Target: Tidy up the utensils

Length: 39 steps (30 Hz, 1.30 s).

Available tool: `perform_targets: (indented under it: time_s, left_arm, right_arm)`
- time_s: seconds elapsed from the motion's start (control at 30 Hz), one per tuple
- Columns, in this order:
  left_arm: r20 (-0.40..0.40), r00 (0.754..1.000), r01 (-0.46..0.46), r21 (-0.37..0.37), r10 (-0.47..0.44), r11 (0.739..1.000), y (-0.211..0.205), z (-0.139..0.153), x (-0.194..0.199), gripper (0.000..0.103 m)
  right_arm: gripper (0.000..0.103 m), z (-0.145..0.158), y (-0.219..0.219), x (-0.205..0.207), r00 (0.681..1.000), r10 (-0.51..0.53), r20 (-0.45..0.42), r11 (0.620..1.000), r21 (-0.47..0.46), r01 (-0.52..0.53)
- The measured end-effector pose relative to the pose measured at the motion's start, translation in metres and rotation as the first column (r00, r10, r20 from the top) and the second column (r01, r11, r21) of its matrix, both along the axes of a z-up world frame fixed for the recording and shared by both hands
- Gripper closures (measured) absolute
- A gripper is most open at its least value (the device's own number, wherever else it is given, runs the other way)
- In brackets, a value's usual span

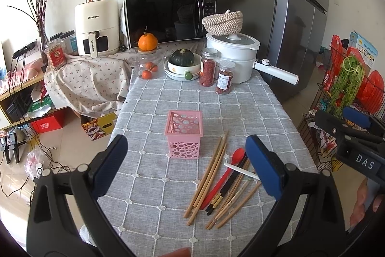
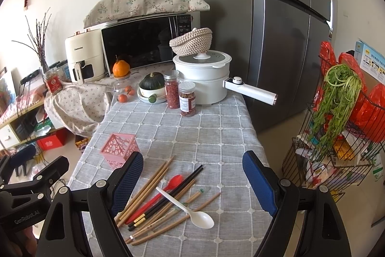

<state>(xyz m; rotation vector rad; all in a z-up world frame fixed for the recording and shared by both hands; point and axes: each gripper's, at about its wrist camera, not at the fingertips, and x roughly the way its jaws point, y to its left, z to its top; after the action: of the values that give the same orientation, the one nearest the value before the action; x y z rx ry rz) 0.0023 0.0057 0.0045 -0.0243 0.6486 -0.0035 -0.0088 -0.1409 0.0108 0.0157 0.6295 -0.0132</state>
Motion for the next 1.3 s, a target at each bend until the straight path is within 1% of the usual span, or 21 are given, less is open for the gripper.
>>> perform_targets:
  time_s: [1.3]
  left_arm:
    - [0.018, 1.0, -0.004, 0.01, 0.003, 1.0, 0.0024, 0.0007, -0.0025, 0.005]
  right_arm:
    - [0.017, -0.0033, 0.001, 0.002, 1.0, 0.007, -0.011, 1.0, 0.002, -0.007]
